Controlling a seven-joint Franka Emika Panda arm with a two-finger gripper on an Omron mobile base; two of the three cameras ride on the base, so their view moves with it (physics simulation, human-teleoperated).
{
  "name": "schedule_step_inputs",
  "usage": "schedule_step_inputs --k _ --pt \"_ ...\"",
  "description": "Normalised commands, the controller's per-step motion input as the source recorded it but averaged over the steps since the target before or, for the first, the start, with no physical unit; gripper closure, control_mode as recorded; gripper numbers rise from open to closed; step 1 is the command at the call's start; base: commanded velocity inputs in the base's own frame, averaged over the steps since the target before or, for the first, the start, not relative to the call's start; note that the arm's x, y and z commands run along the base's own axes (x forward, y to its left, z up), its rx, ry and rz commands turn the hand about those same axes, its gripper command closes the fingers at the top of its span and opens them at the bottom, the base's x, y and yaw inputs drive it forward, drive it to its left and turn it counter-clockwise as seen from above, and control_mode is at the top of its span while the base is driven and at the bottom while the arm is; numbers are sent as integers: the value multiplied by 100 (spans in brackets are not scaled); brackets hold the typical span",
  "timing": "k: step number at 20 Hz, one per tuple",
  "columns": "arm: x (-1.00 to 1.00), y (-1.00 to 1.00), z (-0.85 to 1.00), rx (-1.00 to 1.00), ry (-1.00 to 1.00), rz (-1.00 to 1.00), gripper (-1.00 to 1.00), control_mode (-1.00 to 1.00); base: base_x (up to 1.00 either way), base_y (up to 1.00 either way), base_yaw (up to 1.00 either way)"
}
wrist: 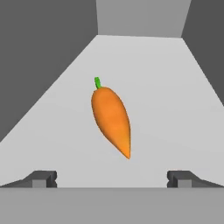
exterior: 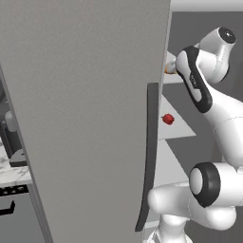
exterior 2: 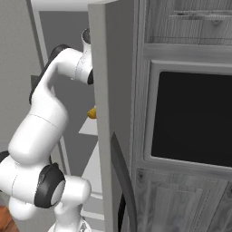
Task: Take the squash, carrot, and bell pepper from the freezer and place them in the bowl on the counter.
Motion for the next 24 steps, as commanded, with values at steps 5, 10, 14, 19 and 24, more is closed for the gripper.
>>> schedule_step_inputs --k 5,10,14,19,24 --pt "16 0 0 0 0 0 -100 -100 0 0 0" --pt "17 0 -7 0 0 0 -100 -100 0 0 0" --pt "20 0 -8 0 0 1 -100 -100 0 0 0" --pt "25 0 -2 0 0 1 -100 -100 0 0 0" --pt "25 0 -4 0 0 0 -100 -100 0 0 0"
